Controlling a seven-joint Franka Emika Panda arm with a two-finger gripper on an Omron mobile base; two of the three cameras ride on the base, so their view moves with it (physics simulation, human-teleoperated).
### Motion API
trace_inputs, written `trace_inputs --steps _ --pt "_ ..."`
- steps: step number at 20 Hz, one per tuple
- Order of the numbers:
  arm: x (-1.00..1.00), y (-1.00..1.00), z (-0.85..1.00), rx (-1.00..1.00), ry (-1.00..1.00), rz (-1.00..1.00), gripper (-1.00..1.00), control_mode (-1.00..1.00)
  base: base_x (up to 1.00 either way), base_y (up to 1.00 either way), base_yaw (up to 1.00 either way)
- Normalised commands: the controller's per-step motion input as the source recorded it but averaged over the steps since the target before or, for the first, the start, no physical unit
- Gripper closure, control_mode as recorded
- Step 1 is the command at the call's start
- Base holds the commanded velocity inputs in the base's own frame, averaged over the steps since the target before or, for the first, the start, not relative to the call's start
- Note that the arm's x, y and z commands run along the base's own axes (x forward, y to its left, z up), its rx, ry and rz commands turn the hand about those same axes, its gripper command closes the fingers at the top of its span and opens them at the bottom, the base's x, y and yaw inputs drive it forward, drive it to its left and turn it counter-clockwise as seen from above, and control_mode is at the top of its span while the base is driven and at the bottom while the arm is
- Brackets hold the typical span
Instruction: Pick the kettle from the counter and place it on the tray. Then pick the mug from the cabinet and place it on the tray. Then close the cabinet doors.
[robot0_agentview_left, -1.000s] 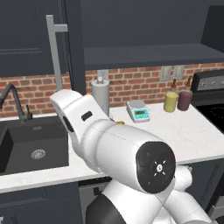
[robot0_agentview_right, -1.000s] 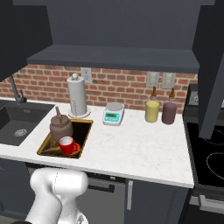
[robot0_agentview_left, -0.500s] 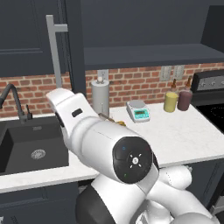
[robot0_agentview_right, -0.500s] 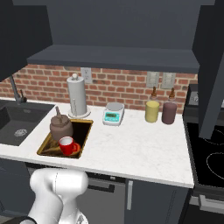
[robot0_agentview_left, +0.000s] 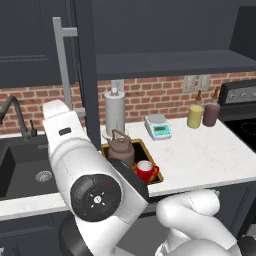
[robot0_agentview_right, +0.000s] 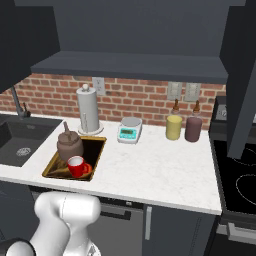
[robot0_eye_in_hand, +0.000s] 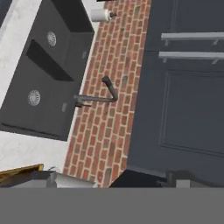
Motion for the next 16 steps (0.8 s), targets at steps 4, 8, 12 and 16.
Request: trace_inputs --steps 4,8,12,16 --pt "0.01 0.20 0.03 0.06 -0.03 -0.28 -1.00 -1.00 0.00 0.00 0.00" --pt "0.13 0.01 0.10 0.05 -0.07 -0.18 -1.00 -1.00 0.00 0.00 0.00" --pt "0.29 -0.06 0.01 0.03 -0.06 -0.11 -1.00 -1.00 0.00 0.00 0.00" --pt "0.30 -0.17 -0.05 0.00 -0.04 -0.08 -1.00 -1.00 0.00 0.00 0.00"
